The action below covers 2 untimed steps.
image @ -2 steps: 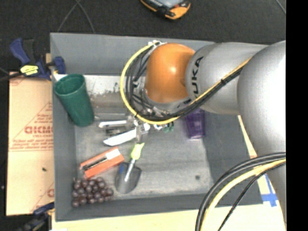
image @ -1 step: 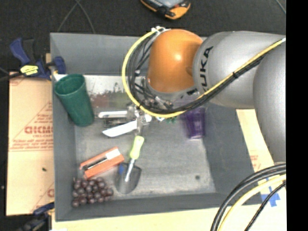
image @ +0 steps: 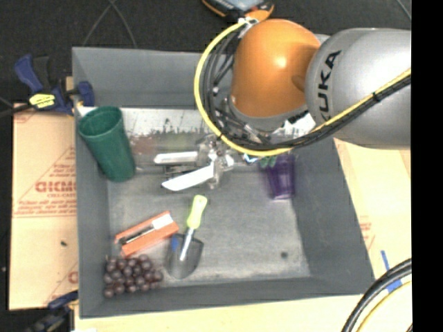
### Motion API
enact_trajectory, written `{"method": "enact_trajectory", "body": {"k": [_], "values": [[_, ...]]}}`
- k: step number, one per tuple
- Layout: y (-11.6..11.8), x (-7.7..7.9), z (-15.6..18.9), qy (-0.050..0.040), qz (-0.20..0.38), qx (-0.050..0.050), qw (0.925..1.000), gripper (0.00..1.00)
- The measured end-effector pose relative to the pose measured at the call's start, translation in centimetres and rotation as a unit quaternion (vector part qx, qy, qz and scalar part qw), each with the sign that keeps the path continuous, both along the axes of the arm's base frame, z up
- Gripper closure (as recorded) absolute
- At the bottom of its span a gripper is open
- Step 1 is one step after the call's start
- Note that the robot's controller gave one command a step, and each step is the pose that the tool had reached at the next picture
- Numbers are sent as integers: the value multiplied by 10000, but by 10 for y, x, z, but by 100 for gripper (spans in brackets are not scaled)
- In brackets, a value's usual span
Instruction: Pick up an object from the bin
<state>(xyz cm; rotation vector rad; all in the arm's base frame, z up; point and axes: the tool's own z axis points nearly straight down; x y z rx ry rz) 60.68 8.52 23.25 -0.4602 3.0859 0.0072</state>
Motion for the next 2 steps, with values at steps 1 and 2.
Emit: {"method": "enact_trajectory", "body": {"k": [1,2], "values": [[31,5,97,-30,-73,14,10000,100],[25,7,36,6,-482,17,9988,100]]}}
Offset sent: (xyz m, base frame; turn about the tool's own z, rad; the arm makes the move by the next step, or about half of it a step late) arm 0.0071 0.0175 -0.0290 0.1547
